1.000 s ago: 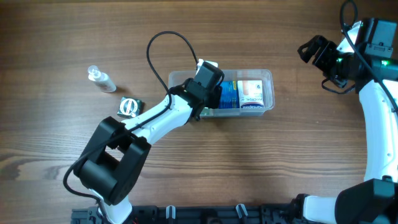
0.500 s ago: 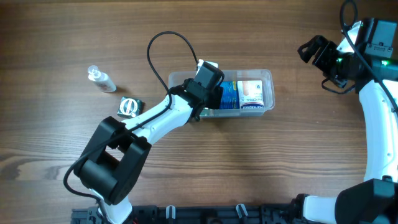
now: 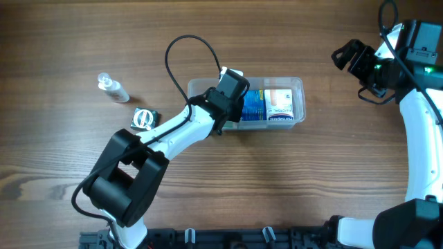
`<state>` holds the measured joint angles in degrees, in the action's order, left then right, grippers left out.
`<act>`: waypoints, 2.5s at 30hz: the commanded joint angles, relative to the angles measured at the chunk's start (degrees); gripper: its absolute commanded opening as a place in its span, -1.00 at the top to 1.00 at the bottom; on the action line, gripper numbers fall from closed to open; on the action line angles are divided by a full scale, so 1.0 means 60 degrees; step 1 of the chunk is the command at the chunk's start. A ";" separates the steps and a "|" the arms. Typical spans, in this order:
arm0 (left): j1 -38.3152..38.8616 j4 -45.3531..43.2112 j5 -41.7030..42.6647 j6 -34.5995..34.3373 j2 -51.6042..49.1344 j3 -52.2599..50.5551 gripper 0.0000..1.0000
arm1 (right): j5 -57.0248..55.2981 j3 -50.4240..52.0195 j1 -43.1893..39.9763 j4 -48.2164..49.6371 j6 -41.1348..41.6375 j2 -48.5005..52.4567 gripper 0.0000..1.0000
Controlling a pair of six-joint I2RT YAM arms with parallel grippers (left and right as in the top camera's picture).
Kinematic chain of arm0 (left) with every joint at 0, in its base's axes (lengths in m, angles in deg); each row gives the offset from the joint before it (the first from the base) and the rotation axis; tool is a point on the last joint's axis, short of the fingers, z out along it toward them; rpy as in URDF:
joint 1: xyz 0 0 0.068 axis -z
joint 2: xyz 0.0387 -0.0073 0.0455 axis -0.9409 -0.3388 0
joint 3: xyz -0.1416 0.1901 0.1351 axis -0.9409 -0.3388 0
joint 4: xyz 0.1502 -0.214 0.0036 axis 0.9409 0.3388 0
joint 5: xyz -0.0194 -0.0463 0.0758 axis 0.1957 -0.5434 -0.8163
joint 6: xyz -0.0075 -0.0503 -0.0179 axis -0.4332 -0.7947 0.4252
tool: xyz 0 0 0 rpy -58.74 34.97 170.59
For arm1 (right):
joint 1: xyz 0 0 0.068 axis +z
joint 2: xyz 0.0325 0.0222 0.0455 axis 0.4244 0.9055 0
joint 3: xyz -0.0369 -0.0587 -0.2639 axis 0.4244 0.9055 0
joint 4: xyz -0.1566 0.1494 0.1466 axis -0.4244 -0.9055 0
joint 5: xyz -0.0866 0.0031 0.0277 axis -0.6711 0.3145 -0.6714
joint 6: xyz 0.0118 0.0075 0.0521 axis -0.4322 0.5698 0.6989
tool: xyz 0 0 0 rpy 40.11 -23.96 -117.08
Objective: Pack container
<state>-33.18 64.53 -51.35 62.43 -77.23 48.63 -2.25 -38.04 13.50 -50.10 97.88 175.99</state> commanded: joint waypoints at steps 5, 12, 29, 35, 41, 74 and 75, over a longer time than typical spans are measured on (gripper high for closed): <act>-0.0029 0.1118 -0.0022 0.1727 0.0914 0.0816 0.06 | 0.0149 -0.0015 0.0004 0.0029 0.0055 -0.0237 -0.99; -0.0029 0.1501 -0.0011 0.3326 0.1497 0.0867 0.04 | 0.0153 -0.0015 0.0004 0.0029 0.0058 -0.0237 -0.99; -0.0047 0.1774 -0.0098 0.5996 0.1472 0.0863 -0.31 | 0.0149 -0.0015 0.0004 0.0033 0.0058 -0.0237 -0.99; -0.0007 0.1566 -0.0310 0.5187 0.1625 0.0867 -0.15 | 0.0153 -0.0015 0.0004 0.0033 0.0058 -0.0237 -1.00; -0.0022 0.1198 -0.0313 0.4364 0.2007 0.0867 -0.35 | 0.0149 -0.0015 0.0004 0.0033 0.0055 -0.0237 -1.00; -0.0718 0.0386 0.0725 0.3978 0.1308 0.0863 0.92 | 0.0149 -0.0015 0.0004 0.0029 0.0058 -0.0237 -1.00; -0.0718 0.0466 0.0747 0.3978 0.1290 0.0863 0.92 | 0.0153 -0.0015 0.0004 0.0033 0.0058 -0.0237 -0.99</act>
<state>-36.88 66.28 -48.44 87.52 -68.22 52.96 -2.25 -38.04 13.50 -50.12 97.88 175.99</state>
